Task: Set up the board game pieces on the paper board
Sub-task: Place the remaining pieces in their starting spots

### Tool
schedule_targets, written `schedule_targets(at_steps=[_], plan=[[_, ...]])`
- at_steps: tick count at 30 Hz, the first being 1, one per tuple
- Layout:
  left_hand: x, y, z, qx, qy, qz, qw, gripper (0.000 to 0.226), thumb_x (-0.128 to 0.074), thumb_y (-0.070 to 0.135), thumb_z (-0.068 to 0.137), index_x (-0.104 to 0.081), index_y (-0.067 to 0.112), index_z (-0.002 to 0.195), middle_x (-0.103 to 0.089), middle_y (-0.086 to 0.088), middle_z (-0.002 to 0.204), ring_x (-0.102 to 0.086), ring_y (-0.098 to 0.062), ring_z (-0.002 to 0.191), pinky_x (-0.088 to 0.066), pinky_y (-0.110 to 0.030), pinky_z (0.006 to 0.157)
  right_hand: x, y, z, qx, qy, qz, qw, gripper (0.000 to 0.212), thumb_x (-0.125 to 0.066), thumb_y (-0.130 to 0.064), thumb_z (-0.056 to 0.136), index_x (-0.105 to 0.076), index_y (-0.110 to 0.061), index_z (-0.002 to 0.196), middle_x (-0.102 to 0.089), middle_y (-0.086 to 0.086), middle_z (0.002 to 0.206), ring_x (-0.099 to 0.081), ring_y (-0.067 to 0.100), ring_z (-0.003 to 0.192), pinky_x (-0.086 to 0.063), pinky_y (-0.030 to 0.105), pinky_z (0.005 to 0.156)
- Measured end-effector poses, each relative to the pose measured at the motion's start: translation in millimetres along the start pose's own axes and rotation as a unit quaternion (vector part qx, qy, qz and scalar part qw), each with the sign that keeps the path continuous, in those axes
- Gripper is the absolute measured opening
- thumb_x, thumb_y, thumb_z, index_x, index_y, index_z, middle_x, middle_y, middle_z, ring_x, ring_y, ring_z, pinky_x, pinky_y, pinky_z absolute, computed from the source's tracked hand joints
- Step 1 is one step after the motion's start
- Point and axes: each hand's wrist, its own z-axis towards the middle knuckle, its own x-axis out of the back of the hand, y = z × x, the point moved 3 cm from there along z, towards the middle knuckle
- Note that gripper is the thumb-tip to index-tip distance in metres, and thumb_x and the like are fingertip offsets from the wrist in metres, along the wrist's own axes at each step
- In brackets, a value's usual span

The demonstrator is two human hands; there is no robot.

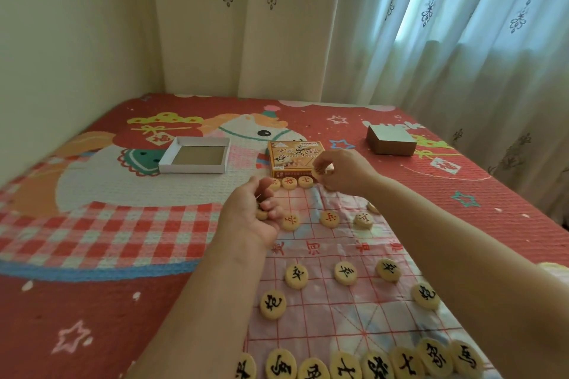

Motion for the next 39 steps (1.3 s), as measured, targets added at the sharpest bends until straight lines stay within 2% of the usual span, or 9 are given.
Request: schedule_targets(at_steps=[6,11,17,28,32,39], plan=[[5.0,8.5,2.5,-0.015,0.014,-0.034,0.999,0.035,-0.042,0.024,0.098,-0.055,0.005,0.071,-0.041,-0.001,0.057,-0.031,-0.005,0.028,-0.025,-0.010,0.033,-4.6,-1.0,5.0,0.001,-0.021,-0.035,0.999,0.030,-0.057,-0.011,0.078,-0.064,-0.018,0.106,-0.064,0.001,0.109,-0.056,0.021,0.100,-0.050,0.033,0.082],[5.9,10.2,1.5,-0.012,0.016,-0.036,0.999,0.035,-0.040,0.022,0.097,-0.055,0.004,0.071,-0.042,-0.002,0.057,-0.032,-0.006,0.028,-0.025,-0.009,0.034,-9.5,2.0,6.8,0.005,-0.031,-0.050,0.998,0.028,-0.059,-0.016,0.079,-0.064,-0.020,0.106,-0.064,-0.001,0.107,-0.055,0.018,0.095,-0.047,0.029,0.076],[4.8,8.0,-0.3,-0.005,0.014,-0.018,1.000,0.033,-0.042,0.020,0.096,-0.057,0.005,0.071,-0.045,-0.001,0.051,-0.032,-0.006,0.029,-0.025,-0.011,0.035,-11.2,4.5,6.5,0.008,-0.025,-0.060,0.998,0.027,-0.059,-0.019,0.079,-0.062,-0.021,0.106,-0.065,-0.002,0.101,-0.057,0.019,0.094,-0.050,0.032,0.077],[4.3,7.8,-1.1,-0.005,0.012,-0.012,1.000,0.030,-0.042,0.017,0.095,-0.056,0.005,0.071,-0.044,-0.001,0.048,-0.031,-0.006,0.029,-0.025,-0.010,0.034,-17.7,5.0,3.5,0.041,-0.021,-0.079,0.996,0.026,-0.060,-0.034,0.081,-0.066,-0.022,0.102,-0.062,-0.002,0.104,-0.053,0.019,0.097,-0.045,0.030,0.076],[4.5,7.1,-1.4,-0.003,0.012,-0.010,1.000,0.030,-0.042,0.016,0.094,-0.056,0.005,0.071,-0.045,-0.001,0.046,-0.031,-0.006,0.028,-0.025,-0.009,0.034,-17.6,7.1,4.5,0.030,-0.013,-0.076,0.997,0.027,-0.061,-0.035,0.083,-0.067,-0.021,0.105,-0.066,0.000,0.105,-0.056,0.021,0.098,-0.048,0.035,0.082],[4.1,6.2,-1.4,0.001,0.013,-0.004,1.000,0.027,-0.042,0.015,0.093,-0.056,0.006,0.071,-0.045,0.000,0.048,-0.031,-0.006,0.029,-0.024,-0.011,0.033,-15.2,9.1,1.6,0.027,0.008,-0.063,0.998,0.026,-0.061,-0.032,0.082,-0.067,-0.021,0.105,-0.067,-0.001,0.103,-0.055,0.020,0.097,-0.045,0.030,0.076]])
